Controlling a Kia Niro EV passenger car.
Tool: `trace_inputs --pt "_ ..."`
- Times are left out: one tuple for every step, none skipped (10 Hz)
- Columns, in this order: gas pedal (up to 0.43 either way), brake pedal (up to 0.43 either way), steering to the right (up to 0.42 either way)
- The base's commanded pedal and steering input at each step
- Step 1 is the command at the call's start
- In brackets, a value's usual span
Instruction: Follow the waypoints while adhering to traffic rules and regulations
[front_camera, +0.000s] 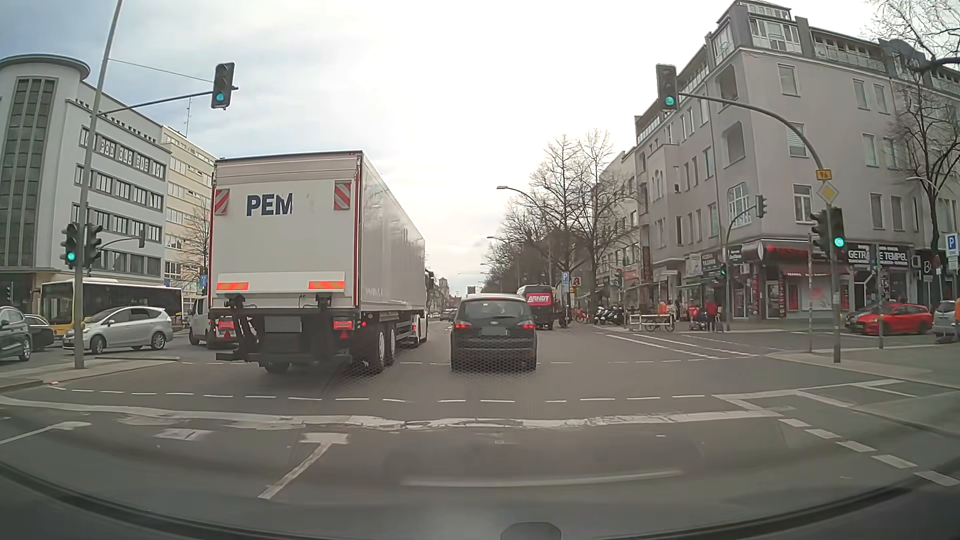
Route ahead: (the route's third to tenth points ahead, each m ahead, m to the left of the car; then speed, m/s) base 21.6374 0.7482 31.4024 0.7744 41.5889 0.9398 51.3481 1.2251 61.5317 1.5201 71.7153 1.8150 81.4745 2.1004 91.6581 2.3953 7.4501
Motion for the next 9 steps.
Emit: trace_inputs --pt "0.157 0.000 -0.002" --pt "0.157 0.000 -0.003" --pt "0.150 0.000 -0.004" --pt "0.150 0.000 -0.005" --pt "0.150 0.000 -0.006" --pt "0.138 0.000 -0.006" --pt "0.138 0.000 -0.006" --pt "0.138 0.000 -0.006" --pt "0.130 0.000 -0.006"
